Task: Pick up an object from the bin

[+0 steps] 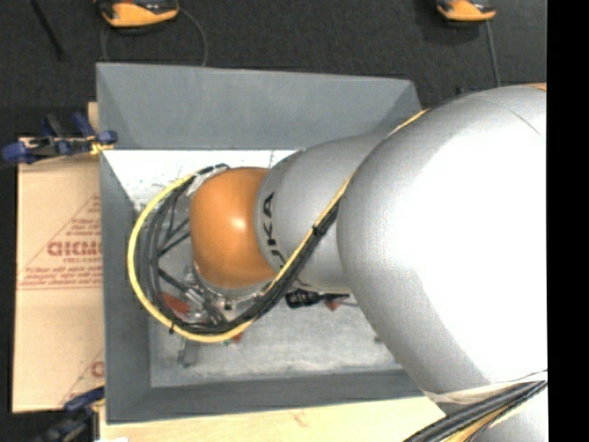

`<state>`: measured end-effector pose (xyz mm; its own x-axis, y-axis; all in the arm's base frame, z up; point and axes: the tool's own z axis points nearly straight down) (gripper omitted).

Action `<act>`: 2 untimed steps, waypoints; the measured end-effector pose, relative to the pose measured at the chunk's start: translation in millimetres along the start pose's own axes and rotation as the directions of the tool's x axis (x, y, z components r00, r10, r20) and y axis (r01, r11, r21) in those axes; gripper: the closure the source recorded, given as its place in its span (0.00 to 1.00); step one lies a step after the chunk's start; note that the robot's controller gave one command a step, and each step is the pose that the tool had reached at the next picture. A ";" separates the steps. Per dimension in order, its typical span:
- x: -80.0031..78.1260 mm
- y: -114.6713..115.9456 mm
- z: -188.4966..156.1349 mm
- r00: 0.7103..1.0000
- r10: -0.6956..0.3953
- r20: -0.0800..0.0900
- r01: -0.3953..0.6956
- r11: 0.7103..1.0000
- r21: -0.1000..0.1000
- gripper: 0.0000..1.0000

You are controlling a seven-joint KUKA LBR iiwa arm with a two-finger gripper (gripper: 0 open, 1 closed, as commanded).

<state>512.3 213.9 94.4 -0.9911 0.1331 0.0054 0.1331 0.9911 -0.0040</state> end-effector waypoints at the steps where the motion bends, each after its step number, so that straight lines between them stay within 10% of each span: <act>1: -38.0 -36.2 24.9 0.995 0.100 0.008 -0.100 0.995 -0.005 0.00; 2: -37.7 -34.5 23.6 0.995 0.100 0.009 -0.100 0.995 -0.007 1.00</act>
Offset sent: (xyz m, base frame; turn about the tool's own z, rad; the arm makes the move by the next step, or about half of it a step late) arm 0.0312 -0.0387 -0.0244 0.0926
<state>545.0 174.7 70.7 -0.9729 0.2312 -0.0043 0.2312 0.9729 0.0030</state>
